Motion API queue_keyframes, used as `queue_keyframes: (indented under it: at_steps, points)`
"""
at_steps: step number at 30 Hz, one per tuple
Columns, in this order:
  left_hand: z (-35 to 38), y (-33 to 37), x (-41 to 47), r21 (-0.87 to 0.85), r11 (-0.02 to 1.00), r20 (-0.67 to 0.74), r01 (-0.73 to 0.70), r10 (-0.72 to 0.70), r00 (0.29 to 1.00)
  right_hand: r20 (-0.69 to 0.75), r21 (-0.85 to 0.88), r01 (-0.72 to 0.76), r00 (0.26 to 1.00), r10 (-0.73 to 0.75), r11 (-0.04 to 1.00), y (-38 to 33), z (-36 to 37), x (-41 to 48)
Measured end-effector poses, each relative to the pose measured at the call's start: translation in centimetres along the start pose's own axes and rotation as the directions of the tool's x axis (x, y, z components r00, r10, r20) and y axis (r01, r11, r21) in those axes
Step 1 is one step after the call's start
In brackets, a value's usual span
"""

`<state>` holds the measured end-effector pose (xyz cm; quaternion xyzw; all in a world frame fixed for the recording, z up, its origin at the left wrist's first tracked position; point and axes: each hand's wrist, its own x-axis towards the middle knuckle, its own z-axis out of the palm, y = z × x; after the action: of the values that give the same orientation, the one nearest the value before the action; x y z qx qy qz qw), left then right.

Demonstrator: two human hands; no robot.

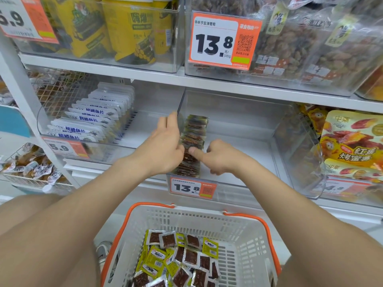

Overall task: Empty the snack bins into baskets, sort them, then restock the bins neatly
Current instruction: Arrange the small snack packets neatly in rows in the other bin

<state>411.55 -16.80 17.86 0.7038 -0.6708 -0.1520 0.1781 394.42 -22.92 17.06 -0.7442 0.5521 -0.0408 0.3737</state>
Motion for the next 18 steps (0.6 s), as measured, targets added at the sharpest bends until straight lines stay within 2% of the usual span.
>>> queue_keyframes:
  at_steps: [1,3,5,6,8,10,12,14,16,18]
  points:
    - [0.2,0.0,-0.5,0.105,0.993,-0.088,-0.053,0.063,0.994,-0.12,-0.095,0.018,0.992,-0.03,0.995,0.0,-0.3,-0.9]
    - [0.2,0.5,-1.7,0.292,0.937,-0.221,-0.194,0.263,0.939,-0.31,-0.123,0.146,0.934,-0.178,0.982,0.4,-0.4,-3.4]
    - [-0.3,1.8,-3.7,0.327,0.875,-0.281,-0.357,0.451,0.847,-0.41,-0.132,0.327,0.842,-0.352,0.936,0.5,-0.4,-7.4]
    - [-0.4,2.4,-5.0,0.32,0.853,-0.291,-0.412,0.502,0.814,-0.415,-0.13,0.399,0.81,-0.415,0.908,0.7,-0.3,-9.7]
    - [0.3,3.0,-7.7,0.305,0.806,-0.248,-0.507,0.582,0.775,-0.332,-0.059,0.465,0.826,-0.456,0.884,1.4,0.4,-13.7]
    - [2.2,2.7,-9.9,0.275,0.76,-0.04,-0.589,0.621,0.783,-0.203,-0.088,0.415,0.883,-0.424,0.906,3.3,2.2,-15.7]
    - [5.3,1.5,-10.9,0.235,0.774,0.303,-0.588,0.516,0.801,-0.062,-0.244,0.341,0.929,-0.366,0.908,6.0,4.8,-16.0]
    - [9.1,-0.3,-11.1,0.263,0.789,0.588,-0.555,0.325,0.741,0.068,-0.349,0.283,0.958,-0.278,0.893,9.1,7.7,-15.1]
    - [13.6,-2.8,-10.9,0.271,0.821,0.716,-0.502,0.177,0.675,0.164,-0.411,0.215,0.973,-0.16,0.886,12.4,10.9,-13.1]
    - [18.0,-5.5,-10.6,0.307,0.858,0.735,-0.412,0.061,0.675,0.209,-0.403,0.146,0.976,-0.064,0.904,15.5,14.0,-10.8]
